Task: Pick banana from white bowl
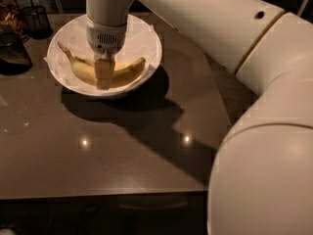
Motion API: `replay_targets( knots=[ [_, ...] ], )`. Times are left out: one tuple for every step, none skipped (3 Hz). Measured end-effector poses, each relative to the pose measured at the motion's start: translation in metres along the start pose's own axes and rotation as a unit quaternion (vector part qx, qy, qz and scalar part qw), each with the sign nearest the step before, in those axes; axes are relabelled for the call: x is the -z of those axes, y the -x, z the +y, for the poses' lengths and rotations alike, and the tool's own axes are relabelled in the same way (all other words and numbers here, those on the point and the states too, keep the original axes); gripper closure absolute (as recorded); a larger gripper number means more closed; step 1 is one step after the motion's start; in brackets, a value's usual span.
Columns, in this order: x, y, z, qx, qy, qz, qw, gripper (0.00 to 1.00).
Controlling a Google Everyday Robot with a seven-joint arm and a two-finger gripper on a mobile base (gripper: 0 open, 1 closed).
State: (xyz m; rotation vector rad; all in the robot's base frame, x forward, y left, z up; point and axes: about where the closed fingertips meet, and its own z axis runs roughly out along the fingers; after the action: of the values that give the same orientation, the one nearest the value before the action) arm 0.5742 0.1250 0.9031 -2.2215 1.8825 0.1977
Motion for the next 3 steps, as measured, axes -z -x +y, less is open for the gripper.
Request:
replay_targets(
  knots=[
    [0.024,0.005,0.016,0.023,-0.025,0.000,0.9994,1.00],
    [0.027,0.006,0.017,0.024,-0.028,-0.001,0.9993,1.00],
    [0.035,0.009,0.041,0.016,-0.030,0.000,0.9994,1.00]
  ],
)
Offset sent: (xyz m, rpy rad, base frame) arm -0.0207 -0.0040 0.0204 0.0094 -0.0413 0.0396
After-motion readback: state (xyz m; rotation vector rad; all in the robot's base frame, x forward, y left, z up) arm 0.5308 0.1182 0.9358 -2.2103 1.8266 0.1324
